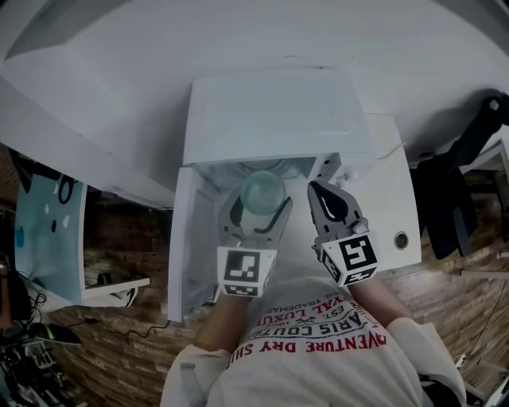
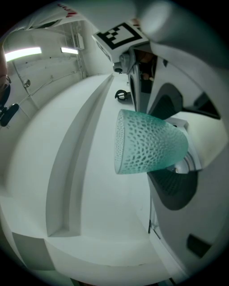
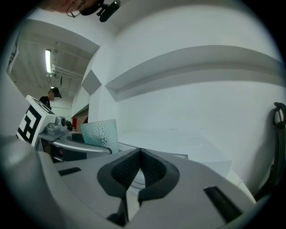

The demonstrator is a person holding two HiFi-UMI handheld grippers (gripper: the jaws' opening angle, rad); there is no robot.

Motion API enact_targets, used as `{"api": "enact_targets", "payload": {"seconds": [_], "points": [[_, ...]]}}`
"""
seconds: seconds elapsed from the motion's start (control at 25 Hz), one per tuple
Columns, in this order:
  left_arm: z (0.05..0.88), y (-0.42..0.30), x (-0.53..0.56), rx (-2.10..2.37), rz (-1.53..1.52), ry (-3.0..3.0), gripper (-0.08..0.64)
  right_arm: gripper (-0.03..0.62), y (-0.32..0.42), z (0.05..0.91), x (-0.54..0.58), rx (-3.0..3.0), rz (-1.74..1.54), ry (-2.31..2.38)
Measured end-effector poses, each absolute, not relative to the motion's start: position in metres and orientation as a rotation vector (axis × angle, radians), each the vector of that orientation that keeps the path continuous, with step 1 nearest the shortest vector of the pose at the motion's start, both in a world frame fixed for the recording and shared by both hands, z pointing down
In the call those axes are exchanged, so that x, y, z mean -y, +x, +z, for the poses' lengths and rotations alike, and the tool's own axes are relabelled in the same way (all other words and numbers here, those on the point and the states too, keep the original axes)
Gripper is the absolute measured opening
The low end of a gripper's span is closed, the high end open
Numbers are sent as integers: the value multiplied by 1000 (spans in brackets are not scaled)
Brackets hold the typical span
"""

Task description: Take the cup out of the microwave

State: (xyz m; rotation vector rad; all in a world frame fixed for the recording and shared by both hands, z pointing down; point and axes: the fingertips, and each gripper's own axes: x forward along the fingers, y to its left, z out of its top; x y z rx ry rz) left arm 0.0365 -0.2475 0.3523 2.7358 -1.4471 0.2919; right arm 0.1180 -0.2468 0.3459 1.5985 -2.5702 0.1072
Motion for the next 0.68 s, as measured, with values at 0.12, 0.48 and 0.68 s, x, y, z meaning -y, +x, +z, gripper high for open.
{"api": "enact_targets", "payload": {"seconds": [0.12,0.48,0.68], "points": [[357,37,247,1441,300,2726,351,12,119,349,247,2563,122,1596],[365,39,246,1427,318,2702,351,12,118,358,247,2550,147,1581],[370,37,247,1432,322,2690,351,12,117,362,249,2550,153,1569]]}}
